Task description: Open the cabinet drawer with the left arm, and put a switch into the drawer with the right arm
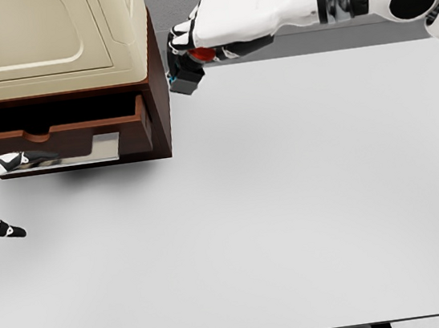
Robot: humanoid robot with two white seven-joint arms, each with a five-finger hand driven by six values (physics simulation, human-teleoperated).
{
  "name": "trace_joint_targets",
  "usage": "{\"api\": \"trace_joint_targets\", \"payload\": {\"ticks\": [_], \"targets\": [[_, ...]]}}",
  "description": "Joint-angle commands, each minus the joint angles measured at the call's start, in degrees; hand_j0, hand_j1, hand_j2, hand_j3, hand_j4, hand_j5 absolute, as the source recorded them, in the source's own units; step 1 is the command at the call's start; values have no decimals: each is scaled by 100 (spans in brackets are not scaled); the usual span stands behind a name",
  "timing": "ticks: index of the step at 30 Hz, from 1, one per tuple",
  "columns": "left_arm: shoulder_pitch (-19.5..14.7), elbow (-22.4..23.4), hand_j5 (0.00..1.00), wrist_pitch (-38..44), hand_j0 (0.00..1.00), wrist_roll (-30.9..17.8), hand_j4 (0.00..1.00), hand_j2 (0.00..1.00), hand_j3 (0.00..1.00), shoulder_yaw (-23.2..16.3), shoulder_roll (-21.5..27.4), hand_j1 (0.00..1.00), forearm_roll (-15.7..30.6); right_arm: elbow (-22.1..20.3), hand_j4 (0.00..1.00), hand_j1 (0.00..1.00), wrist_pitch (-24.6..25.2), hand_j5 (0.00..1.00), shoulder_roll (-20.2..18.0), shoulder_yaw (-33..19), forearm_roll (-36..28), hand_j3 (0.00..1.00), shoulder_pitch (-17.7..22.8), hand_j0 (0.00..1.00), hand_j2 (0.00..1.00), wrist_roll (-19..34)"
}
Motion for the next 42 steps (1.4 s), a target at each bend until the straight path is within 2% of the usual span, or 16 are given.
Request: {"api": "trace_joint_targets", "payload": {"ticks": [1,12,18,22,29,42], "targets": [[1,-28,100,7,100,-8,100,100,100,3,44,100,29,7,42,42,10,42,6,-18,-73,42,0,42,42,-6],[36,-239,100,7,100,-8,100,100,100,3,307,100,81,-20,42,42,10,42,24,-18,-108,42,0,42,42,-6],[115,-406,100,7,100,-8,100,100,100,3,492,100,99,-336,42,42,10,42,42,-18,-187,42,9,42,42,-6],[132,-520,100,7,100,-8,100,100,100,3,553,100,108,-336,42,42,10,42,191,-18,-205,42,9,42,42,-6],[168,-520,100,7,100,19,100,100,100,82,624,100,108,-327,42,42,10,42,235,-27,-257,42,-9,42,42,-6],[150,-555,100,7,100,10,100,100,100,249,580,100,117,-64,42,42,10,42,622,-9,-284,42,-158,42,42,38]]}}
